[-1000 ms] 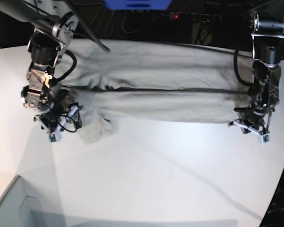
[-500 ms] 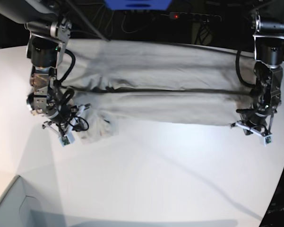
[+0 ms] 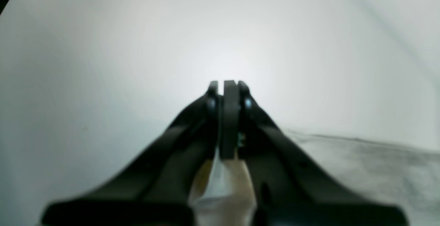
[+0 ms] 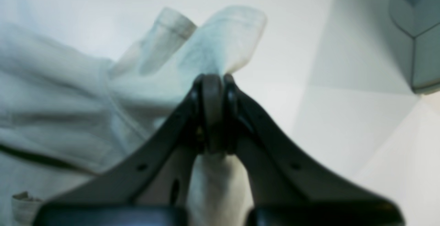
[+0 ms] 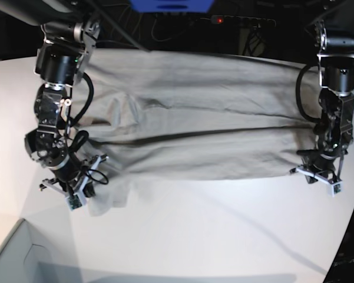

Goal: Layout the t-shirt on the table in an organized manner, then fold the t-shirt properly
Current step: 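Pull the folded layer toward the hem with both grippers, then move the right gripper to the sleeve and grasp the bunched fabric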

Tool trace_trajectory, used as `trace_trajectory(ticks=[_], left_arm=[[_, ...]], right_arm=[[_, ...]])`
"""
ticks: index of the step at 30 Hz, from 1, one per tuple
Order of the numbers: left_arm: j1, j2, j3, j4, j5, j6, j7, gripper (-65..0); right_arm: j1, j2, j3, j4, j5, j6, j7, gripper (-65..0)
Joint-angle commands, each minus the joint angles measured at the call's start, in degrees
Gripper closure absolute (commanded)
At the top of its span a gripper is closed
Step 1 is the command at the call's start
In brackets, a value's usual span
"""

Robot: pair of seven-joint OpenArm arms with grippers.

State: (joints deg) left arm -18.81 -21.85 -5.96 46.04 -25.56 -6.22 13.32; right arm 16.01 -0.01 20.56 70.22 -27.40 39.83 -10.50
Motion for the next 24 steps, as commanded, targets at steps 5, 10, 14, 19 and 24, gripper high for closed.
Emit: trace_trajectory(ticks=[5,10,14,19,24], left_arm=[[-2.0,-0.7,-7.1,1.0,-0.2,-0.4,-1.3,-0.2],[-2.1,-0.7,-8.1,1.0,-0.2,-0.5,-1.6,-0.2],[-2.0,-0.7,-8.1,1.0,-0.2,-0.5,-1.7,-0.2],[-1.9,-0.7,-8.2,1.0,-0.2,-0.5,-1.8,-0.2],[-1.9,-0.7,-8.2,1.0,-0.2,-0.5,-1.8,-0.2]], right_arm=[[1.4,-0.7,0.1,3.1,0.8,0.2,1.5,0.0],[0.3,-0.8,0.1,5.1,0.9,0.2,1.5,0.0],[-0.8,-1.8,0.1,6.8,1.0,0.2,1.6,0.0],[-3.7,-4.1,1.6,12.6,1.1,0.2,1.8,0.0],[-8.5,-6.7,1.6,20.9,1.1,0.2,1.9,0.0]])
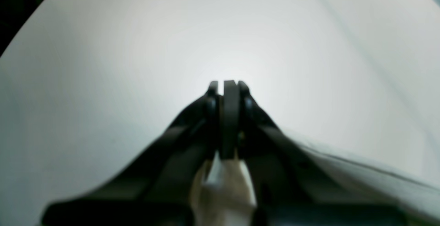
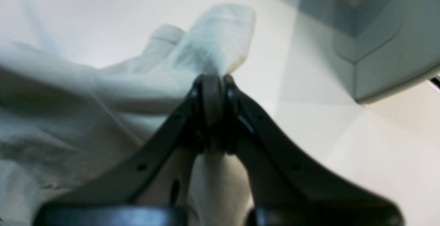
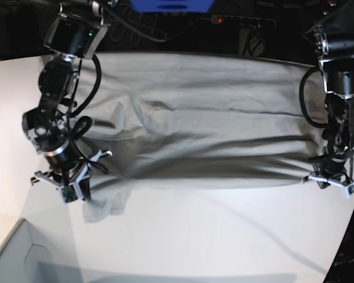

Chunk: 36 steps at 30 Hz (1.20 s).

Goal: Layout the t-shirt on the table in an organized manner, then fold the t-shirt properly
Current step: 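Move the right gripper to the sleeve and grasp the bunched fabric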

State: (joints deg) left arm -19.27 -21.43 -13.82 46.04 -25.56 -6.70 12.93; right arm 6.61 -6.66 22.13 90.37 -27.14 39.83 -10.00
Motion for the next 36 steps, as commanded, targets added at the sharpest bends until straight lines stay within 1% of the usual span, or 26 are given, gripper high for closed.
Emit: trace_trajectory(ticks=[1,4,10,11,14,16,20,22,23,24,27,28,30,32,34,36], left_arm=[[-1.3,-1.1,-0.3,1.0,-0.2,0.0,-1.4,-0.2],[-1.3,-1.1,-0.3,1.0,-0.2,-0.1,-1.4,-0.2],[-1.2,-1.1,-0.3,1.0,-0.2,-0.1,-1.4,-0.2],[-1.1,-1.1,-0.3,1.0,-0.2,-0.1,-1.4,-0.2],[-1.1,-1.0,-0.3,1.0,-0.2,-0.1,-1.4,-0.2],[0.0,-1.0,-0.4,1.1,-0.2,-0.1,-1.4,-0.2],[3.0,-1.0,-0.4,4.8,-0.2,-0.1,-1.4,-0.2],[3.9,-0.9,-0.4,6.2,-0.2,-0.1,-1.4,-0.2],[4.1,-0.9,-0.4,6.7,-0.2,-0.1,-1.4,-0.2],[4.1,-0.9,-0.4,6.8,-0.2,-0.1,-1.4,-0.2],[5.1,-0.9,-0.4,6.8,-0.2,-0.1,-1.4,-0.2],[5.1,-0.9,-0.4,6.8,-0.2,-0.1,-1.4,-0.2],[5.2,-0.9,-0.4,6.8,-0.2,-0.1,-1.4,-0.2],[5.2,-0.9,-0.4,6.8,-0.2,-0.1,-1.4,-0.2],[5.2,-0.9,-0.4,6.8,-0.2,-0.1,-1.4,-0.2],[5.2,-0.9,-0.4,6.8,-0.2,-0.1,-1.4,-0.2]], right_arm=[[-0.4,-0.8,-0.2,2.4,0.8,0.2,1.4,0.0],[-4.8,-2.3,-0.7,5.6,0.9,0.2,1.4,0.0],[-10.3,-2.3,-1.2,5.1,0.9,0.2,1.5,0.0],[-11.0,-2.3,-1.0,5.1,1.3,0.2,1.5,0.0],[-13.2,-2.3,-0.8,5.0,5.8,0.2,1.5,0.0],[-14.9,-2.3,-0.8,5.1,7.8,0.2,1.5,0.0],[-18.3,-2.3,-1.5,5.1,8.5,0.2,1.5,0.0],[-20.1,-2.3,-3.4,4.9,8.5,0.2,1.4,0.0],[-21.2,-2.3,-4.6,4.9,8.4,0.2,1.4,-1.1],[-22.3,-2.3,-5.6,5.0,8.3,0.2,1.3,-4.1],[-24.9,-2.3,-7.4,5.5,8.3,0.2,1.3,-14.5],[-25.6,-2.3,-7.9,5.7,8.3,0.2,1.3,-19.0],[-26.8,-2.3,-8.0,6.6,8.3,0.2,1.3,-26.0],[-28.1,-2.3,-8.0,8.1,8.4,0.2,1.3,-31.8],[-29.4,-2.3,-7.9,10.6,8.5,0.2,1.4,-35.1],[-29.9,-1.5,-7.8,12.4,8.5,0.2,1.4,-35.0]])
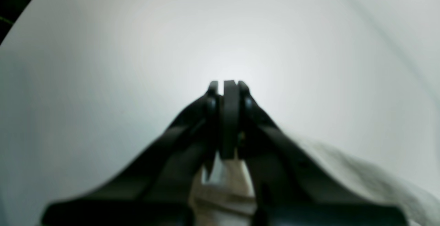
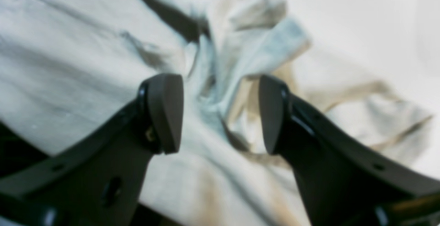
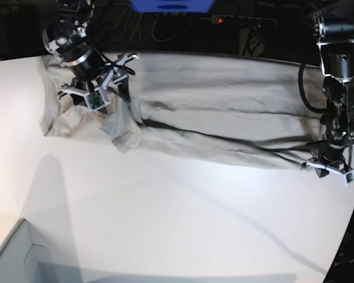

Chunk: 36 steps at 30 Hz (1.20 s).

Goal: Layout the t-shirt on the table in an organized manner, then fold the t-shirt properly
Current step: 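Move the right gripper to the sleeve and grasp the bunched fabric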

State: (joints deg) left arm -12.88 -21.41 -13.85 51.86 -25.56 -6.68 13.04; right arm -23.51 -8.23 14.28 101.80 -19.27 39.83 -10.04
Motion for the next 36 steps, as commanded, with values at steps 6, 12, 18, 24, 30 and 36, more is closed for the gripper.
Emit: trace_trajectory(ticks=[6,12,18,24,30,36], left_arm=[[-1.2,-1.0,-0.4,1.3,-0.2,-0.1,-1.5,-0.2],[-1.2,-1.0,-0.4,1.2,-0.2,-0.1,-1.5,-0.2],[-1.2,-1.0,-0.4,1.2,-0.2,-0.1,-1.5,-0.2],[-1.2,-1.0,-0.4,1.2,-0.2,-0.1,-1.5,-0.2],[-1.2,-1.0,-0.4,1.0,-0.2,-0.1,-1.5,-0.2],[-1.2,-1.0,-0.4,1.0,-0.2,-0.1,-1.5,-0.2]], right_arm=[[4.3,0.6,4.8,2.5,0.7,0.2,0.8,-35.2],[8.7,0.6,4.8,1.7,0.8,0.2,-9.5,-35.4],[9.1,0.6,2.4,1.6,0.8,0.2,-12.1,-35.2],[8.7,0.9,2.5,1.9,0.8,0.2,-12.4,-35.5],[8.5,0.5,2.5,0.6,0.8,0.2,-12.6,-35.6],[7.8,0.5,-0.1,0.0,0.8,0.2,-12.6,-35.6]])
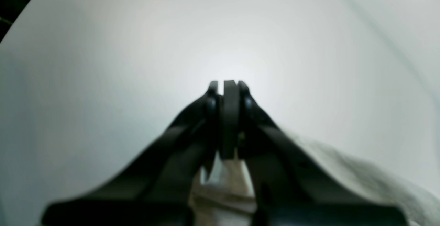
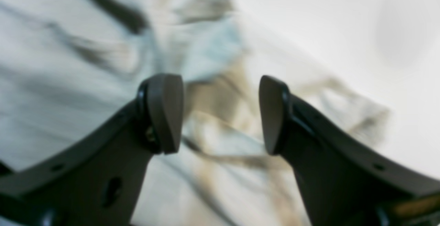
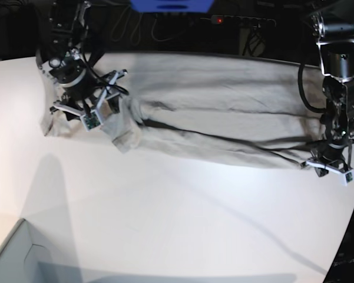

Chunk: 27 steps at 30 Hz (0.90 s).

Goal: Layout the t-shirt on the table in an organized manner, then fold the t-shirt properly
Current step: 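Move the right gripper to the sleeve and grasp the bunched fabric, then drag the sleeve fabric outward with the right gripper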

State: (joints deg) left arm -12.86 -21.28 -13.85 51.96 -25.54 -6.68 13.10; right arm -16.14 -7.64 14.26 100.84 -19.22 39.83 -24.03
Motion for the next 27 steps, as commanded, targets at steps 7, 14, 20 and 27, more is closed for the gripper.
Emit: trace_trajectory(ticks=[7,14,20,27], left_arm=[[-1.2,-1.1,-0.4,0.9,-0.2,-0.1,-1.5,-0.2],[-1.2,-1.1,-0.4,0.9,-0.2,-0.1,-1.5,-0.2],[-1.2,-1.1,-0.4,0.9,-0.2,-0.1,-1.5,-0.2],[-1.2,-1.1,-0.4,0.9,-0.2,-0.1,-1.5,-0.2]], right_arm=[[1.5,-0.1,-1.7,-4.4,0.6,0.2,1.5,-35.6],[3.5,0.3,-0.3,-5.8,0.6,0.2,1.5,-35.5],[4.8,0.3,1.3,-6.0,0.6,0.2,1.5,-35.5],[8.4,1.0,1.2,-10.7,0.5,0.2,1.5,-29.6]])
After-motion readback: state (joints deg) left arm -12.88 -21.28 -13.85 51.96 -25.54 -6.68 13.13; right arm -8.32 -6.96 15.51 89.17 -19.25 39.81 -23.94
